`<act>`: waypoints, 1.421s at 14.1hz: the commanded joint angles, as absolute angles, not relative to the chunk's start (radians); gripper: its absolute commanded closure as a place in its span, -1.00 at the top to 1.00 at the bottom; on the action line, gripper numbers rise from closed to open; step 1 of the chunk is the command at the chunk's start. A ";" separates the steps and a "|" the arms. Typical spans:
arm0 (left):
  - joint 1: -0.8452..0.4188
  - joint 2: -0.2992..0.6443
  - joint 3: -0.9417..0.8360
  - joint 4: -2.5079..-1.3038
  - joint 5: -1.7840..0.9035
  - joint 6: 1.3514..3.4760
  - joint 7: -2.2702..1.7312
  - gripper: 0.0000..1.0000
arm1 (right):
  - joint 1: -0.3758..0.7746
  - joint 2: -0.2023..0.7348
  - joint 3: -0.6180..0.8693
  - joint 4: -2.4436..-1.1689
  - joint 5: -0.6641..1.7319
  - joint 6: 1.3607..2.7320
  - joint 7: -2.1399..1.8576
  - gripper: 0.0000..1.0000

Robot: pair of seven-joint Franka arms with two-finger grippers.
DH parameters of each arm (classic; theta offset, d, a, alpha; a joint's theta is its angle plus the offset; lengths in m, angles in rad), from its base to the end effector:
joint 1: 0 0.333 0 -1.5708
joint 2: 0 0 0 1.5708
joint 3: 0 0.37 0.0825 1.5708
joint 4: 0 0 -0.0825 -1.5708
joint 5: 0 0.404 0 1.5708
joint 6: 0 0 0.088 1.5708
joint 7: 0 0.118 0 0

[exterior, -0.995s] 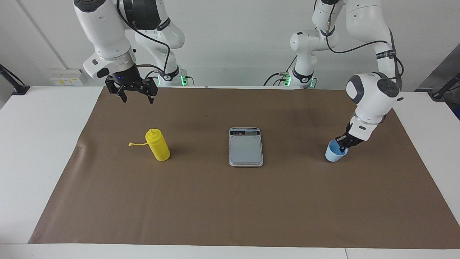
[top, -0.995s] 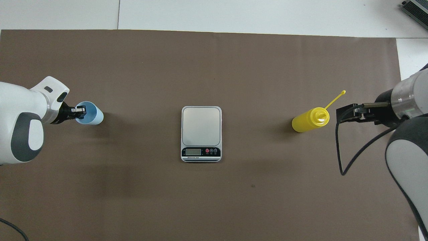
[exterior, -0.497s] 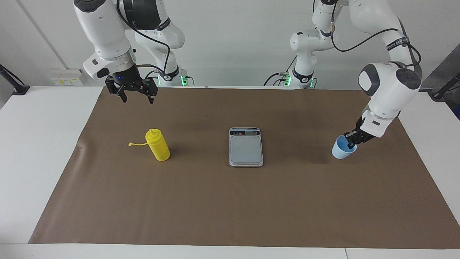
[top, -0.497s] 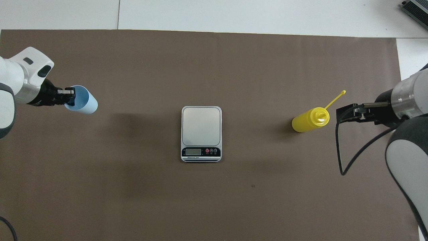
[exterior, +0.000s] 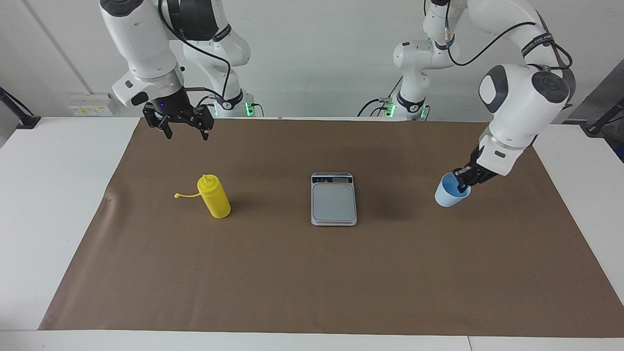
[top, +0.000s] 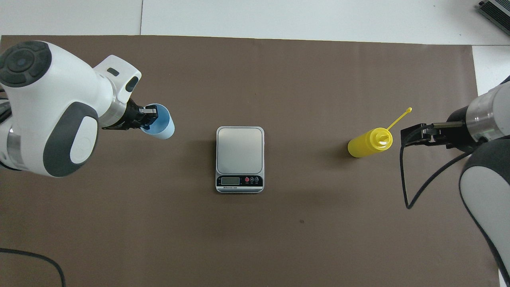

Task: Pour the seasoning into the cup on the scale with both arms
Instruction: 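Carry the cup with the left gripper and lower it onto the scale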

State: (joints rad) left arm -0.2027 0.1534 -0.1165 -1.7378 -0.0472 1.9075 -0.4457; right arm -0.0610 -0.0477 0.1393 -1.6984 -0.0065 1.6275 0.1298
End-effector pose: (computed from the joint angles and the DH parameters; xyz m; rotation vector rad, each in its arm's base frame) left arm 0.6052 -0.1997 0.5213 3.0693 0.2202 -0.0113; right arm 0.5576 0.0449 0.6362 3.1249 -0.0802 -0.0347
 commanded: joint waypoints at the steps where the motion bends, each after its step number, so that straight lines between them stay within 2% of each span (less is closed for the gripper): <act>1: -0.262 0.170 -0.100 -1.707 -0.063 1.896 -0.518 -1.00 | -0.074 -0.055 0.144 -1.704 -0.002 1.623 0.138 1.00; 5: -0.342 0.205 -0.098 -1.721 -0.086 2.006 -0.649 -1.00 | -0.072 -0.055 0.144 -1.704 -0.002 1.623 0.138 1.00; 7: -0.411 0.287 -0.097 -1.701 -0.069 2.054 -0.742 -1.00 | -0.074 -0.057 0.144 -1.704 -0.002 1.623 0.138 1.00; 14: -0.465 0.302 -0.097 -1.735 -0.058 2.149 -0.819 -1.00 | -0.074 -0.057 0.144 -1.706 -0.002 1.621 0.140 1.00; 20: -0.503 0.282 -0.097 -1.827 -0.031 2.198 -0.828 -1.00 | -0.072 -0.057 0.144 -1.706 -0.002 1.621 0.138 1.00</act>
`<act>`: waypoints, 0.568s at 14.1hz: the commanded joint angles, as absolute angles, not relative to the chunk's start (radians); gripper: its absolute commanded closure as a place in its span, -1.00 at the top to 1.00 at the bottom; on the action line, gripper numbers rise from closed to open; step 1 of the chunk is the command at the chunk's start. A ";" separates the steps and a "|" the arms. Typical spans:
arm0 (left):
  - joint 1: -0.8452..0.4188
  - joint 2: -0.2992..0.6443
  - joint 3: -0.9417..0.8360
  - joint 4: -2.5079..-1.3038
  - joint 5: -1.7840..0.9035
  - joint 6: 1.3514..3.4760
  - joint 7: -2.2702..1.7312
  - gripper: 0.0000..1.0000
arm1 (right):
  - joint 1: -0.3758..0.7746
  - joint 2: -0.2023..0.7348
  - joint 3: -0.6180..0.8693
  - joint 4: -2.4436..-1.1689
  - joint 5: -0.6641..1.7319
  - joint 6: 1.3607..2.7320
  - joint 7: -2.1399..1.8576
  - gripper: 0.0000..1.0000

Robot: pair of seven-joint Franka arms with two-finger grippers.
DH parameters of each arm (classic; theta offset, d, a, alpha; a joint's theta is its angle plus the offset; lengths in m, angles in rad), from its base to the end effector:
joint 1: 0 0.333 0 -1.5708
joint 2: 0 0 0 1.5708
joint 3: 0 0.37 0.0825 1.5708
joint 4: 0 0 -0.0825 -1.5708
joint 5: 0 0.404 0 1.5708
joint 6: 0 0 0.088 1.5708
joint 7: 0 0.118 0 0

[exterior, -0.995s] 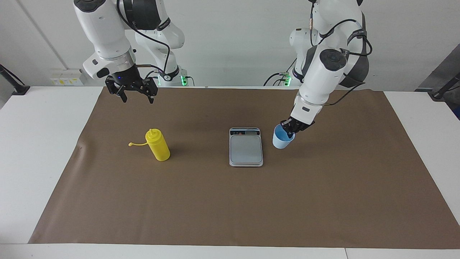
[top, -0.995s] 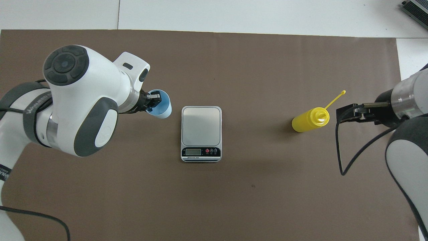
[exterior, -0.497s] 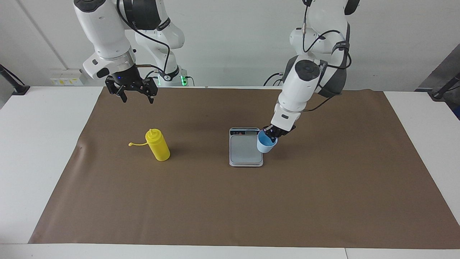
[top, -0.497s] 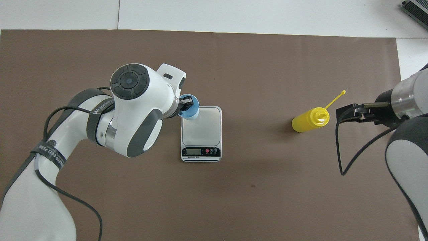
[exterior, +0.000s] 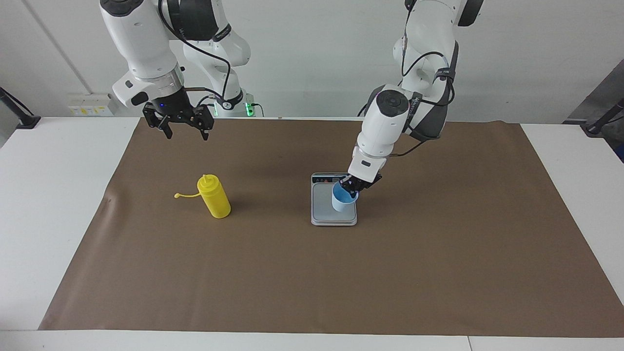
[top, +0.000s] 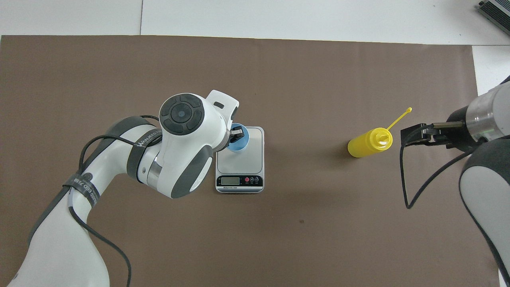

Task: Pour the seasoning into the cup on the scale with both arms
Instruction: 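Carry the cup with the left gripper and lower it onto the scale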

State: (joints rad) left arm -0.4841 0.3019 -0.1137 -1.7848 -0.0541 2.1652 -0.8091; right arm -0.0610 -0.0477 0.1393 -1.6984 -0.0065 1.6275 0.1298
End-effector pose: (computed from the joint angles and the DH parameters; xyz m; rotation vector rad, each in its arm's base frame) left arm 0.5624 -0.3782 0.4248 3.0062 0.3720 0.0146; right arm 0.5576 0.0449 0.6362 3.1249 -0.0802 -0.0347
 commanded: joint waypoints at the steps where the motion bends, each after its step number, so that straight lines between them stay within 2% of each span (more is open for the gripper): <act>1: -0.503 0.282 -0.098 -1.835 -0.031 2.204 -0.830 -1.00 | -0.072 -0.057 0.144 -1.706 -0.002 1.620 0.138 1.00; 8: -0.512 0.275 -0.098 -1.862 -0.031 2.240 -0.831 -1.00 | -0.072 -0.055 0.144 -1.706 -0.002 1.621 0.138 1.00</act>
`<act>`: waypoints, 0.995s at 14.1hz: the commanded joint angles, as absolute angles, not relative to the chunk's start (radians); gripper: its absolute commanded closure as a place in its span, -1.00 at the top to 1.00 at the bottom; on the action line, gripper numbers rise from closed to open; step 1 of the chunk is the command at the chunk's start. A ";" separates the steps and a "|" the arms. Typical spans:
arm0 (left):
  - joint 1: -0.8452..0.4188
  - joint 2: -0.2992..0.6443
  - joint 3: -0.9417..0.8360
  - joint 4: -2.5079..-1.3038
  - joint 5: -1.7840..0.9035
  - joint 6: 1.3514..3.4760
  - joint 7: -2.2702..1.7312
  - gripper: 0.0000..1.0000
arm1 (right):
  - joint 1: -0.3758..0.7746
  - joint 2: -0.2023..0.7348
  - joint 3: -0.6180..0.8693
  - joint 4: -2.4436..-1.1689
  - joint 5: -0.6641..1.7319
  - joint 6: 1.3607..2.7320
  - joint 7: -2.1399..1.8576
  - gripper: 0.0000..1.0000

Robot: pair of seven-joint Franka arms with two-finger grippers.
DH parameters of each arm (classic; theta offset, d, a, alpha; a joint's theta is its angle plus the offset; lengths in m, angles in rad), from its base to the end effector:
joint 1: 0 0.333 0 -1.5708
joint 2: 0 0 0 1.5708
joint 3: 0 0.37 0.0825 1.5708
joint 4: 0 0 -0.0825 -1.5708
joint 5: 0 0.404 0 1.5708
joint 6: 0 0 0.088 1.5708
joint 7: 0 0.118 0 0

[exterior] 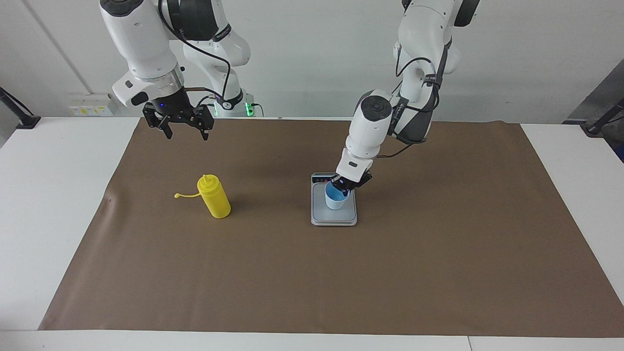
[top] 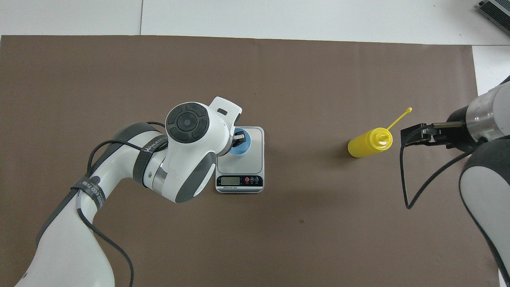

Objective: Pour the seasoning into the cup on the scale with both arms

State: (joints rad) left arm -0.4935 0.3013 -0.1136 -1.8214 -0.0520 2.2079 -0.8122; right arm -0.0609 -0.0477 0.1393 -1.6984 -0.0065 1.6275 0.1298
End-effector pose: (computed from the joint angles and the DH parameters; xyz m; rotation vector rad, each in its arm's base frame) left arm 0.5553 -0.3810 0.4115 3.0051 0.3635 0.0241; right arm 0.5576 0.0450 0.6362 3.1249 -0.0800 -0.0347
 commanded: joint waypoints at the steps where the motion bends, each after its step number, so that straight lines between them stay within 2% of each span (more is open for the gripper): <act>1: -0.512 0.273 -0.098 -1.862 -0.031 2.238 -0.831 -0.54 | -0.074 -0.055 0.144 -1.706 -0.002 1.620 0.138 1.00; 2: -0.512 0.273 -0.098 -1.862 -0.031 2.238 -0.831 0.52 | -0.074 -0.057 0.144 -1.706 0.000 1.620 0.138 1.00; 3: -0.512 0.273 -0.097 -1.859 -0.031 2.229 -0.830 1.00 | -0.075 -0.055 0.144 -1.706 0.000 1.620 0.138 1.00; 7: -0.479 0.197 -0.087 -1.848 -0.025 2.140 -0.798 1.00 | -0.089 -0.057 0.144 -1.706 -0.002 1.620 0.138 1.00; 11: -0.362 0.155 -0.089 -1.809 -0.014 2.030 -0.642 1.00 | -0.101 -0.060 0.144 -1.723 0.000 1.626 0.127 1.00; 14: -0.299 0.115 -0.089 -1.807 -0.014 1.973 -0.536 1.00 | -0.109 -0.074 0.143 -1.764 0.002 1.680 -0.024 1.00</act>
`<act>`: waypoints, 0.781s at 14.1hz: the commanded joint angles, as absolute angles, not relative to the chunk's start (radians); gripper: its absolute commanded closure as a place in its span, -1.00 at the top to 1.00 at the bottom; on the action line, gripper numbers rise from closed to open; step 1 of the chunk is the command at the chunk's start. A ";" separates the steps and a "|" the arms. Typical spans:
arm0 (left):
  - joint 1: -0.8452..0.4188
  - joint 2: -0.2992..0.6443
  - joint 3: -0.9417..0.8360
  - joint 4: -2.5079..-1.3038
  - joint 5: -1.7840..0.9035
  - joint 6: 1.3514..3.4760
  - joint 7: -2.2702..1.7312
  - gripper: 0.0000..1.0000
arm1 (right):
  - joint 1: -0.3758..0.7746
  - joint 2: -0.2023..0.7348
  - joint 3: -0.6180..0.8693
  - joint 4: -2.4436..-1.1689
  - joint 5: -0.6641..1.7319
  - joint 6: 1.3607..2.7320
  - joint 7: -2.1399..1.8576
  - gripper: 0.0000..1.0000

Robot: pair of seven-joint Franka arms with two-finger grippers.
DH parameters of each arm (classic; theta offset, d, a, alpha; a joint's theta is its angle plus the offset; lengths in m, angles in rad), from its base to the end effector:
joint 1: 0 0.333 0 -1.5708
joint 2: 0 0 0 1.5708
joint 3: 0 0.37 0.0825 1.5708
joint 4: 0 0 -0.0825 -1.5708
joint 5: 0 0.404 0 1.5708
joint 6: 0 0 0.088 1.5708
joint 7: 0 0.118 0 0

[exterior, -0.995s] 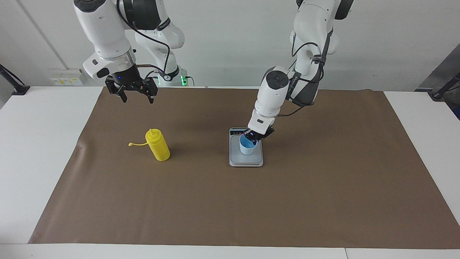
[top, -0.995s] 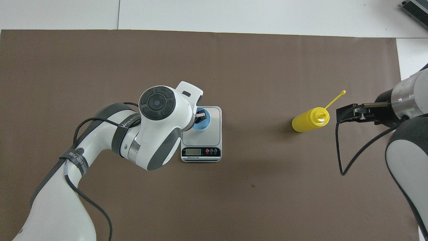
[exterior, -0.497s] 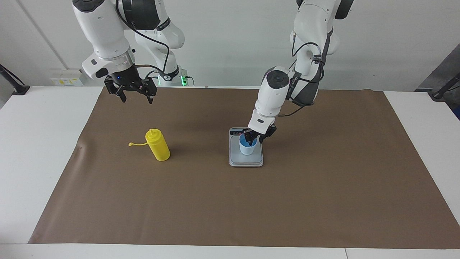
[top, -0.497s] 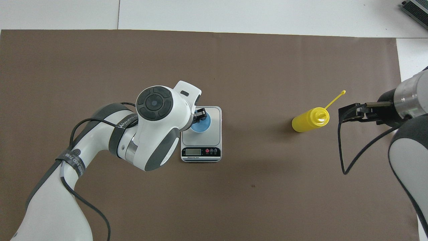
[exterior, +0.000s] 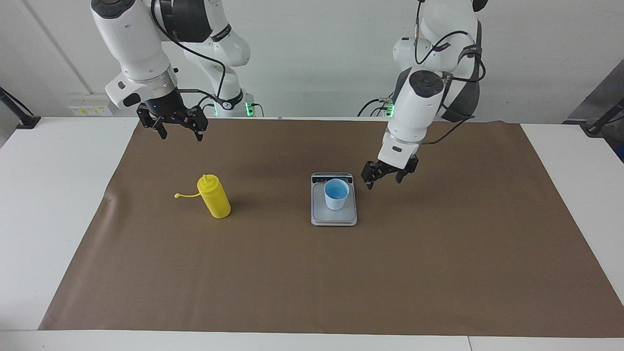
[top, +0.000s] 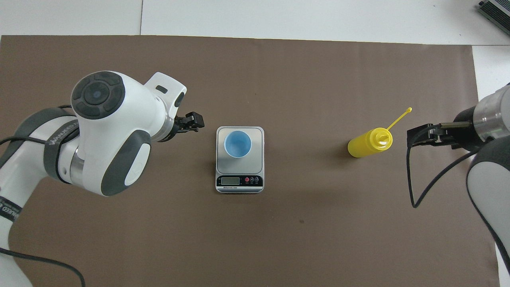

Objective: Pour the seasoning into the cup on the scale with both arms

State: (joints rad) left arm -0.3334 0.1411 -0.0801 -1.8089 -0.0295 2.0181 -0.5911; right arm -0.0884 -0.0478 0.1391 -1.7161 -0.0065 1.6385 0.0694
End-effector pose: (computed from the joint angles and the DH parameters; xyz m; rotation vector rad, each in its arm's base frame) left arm 0.5819 -0.2549 0.5034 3.0605 0.2926 0.0640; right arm 0.5586 0.0295 0.6285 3.1262 -0.0288 -0.0460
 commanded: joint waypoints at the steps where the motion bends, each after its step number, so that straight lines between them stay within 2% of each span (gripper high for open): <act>1: -0.269 0.100 -0.089 -1.807 -0.014 1.954 -0.491 1.00 | -0.126 -0.074 0.141 -1.769 0.035 1.686 -0.085 1.00; 3: -0.218 0.069 -0.091 -1.809 -0.015 1.904 -0.387 1.00 | -0.181 -0.083 0.140 -1.801 0.177 1.687 -0.206 1.00; 6: -0.144 0.042 -0.091 -1.809 -0.015 1.842 -0.235 1.00 | -0.225 -0.117 0.140 -1.903 0.250 1.834 -0.430 1.00; 11: -0.054 0.011 -0.089 -1.809 -0.017 1.792 -0.059 1.00 | -0.327 -0.121 0.138 -2.038 0.475 1.977 -0.895 1.00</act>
